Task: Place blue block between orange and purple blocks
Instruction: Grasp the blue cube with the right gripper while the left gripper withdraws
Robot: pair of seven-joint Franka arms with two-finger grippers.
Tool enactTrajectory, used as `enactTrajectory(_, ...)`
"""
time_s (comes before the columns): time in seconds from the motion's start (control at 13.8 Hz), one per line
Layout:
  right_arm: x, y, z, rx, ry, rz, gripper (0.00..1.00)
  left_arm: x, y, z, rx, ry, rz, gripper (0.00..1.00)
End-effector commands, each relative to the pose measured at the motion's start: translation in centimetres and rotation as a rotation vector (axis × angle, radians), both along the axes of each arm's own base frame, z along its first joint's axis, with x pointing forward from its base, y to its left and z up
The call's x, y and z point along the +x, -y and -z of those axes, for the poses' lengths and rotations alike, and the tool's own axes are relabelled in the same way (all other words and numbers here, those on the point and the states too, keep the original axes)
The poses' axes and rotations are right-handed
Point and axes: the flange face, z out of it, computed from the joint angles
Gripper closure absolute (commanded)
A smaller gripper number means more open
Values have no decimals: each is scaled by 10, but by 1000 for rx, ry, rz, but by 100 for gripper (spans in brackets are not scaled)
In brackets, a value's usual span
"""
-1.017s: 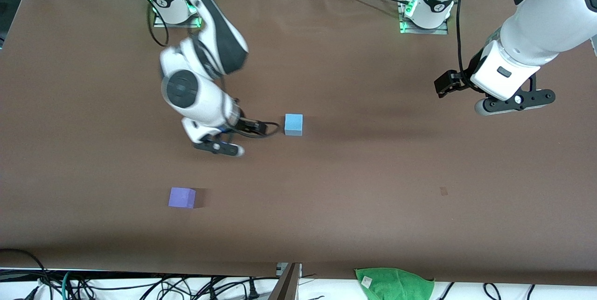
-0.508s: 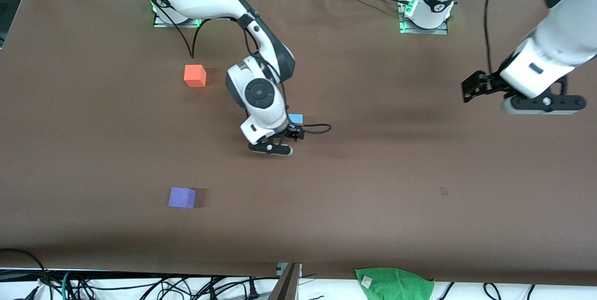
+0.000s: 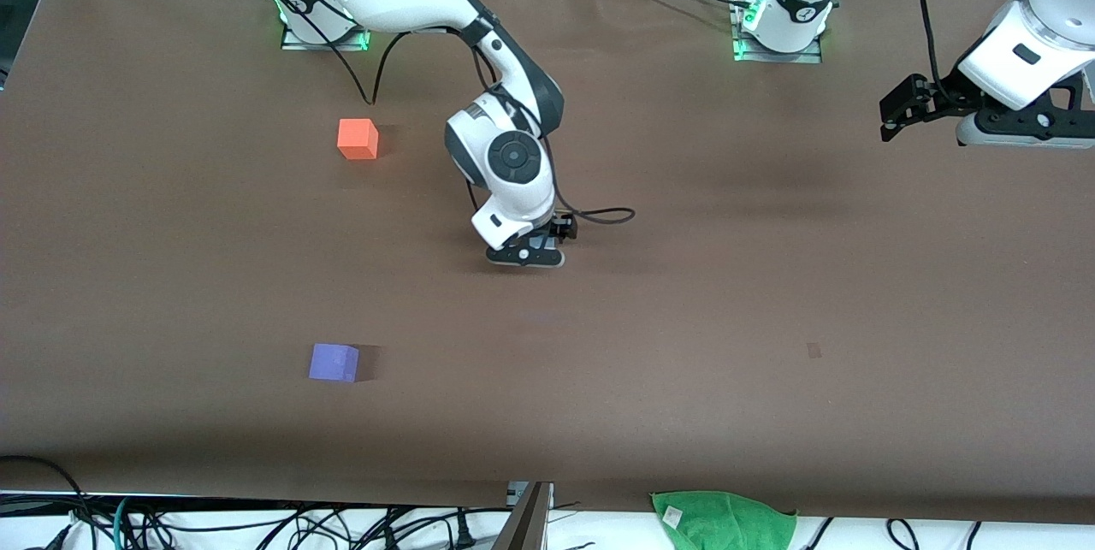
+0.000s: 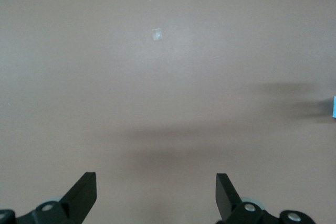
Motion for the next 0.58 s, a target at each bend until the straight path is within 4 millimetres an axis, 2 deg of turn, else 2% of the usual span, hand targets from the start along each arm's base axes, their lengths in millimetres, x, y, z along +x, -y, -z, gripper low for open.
enactTrajectory(0.0, -9, -7, 1, -42, -9, -5, 1, 2, -6, 2, -21, 6, -20, 0)
enactTrajectory(0.15, -13, -4, 6, -63, -30, -6, 1, 4, -6, 4, -21, 2, -21, 0)
enactTrajectory(0.22, -13, 0, 12, -78, -32, -11, 3, 6, -5, 8, -21, -4, -21, 0)
enactTrajectory(0.29, -14, 3, 16, -91, -35, -14, 7, 8, -4, 3, -22, 6, -18, 0)
enactTrajectory(0.51, -13, 4, 17, -84, -34, 28, 33, 31, 3, -3, -26, -15, -10, 0)
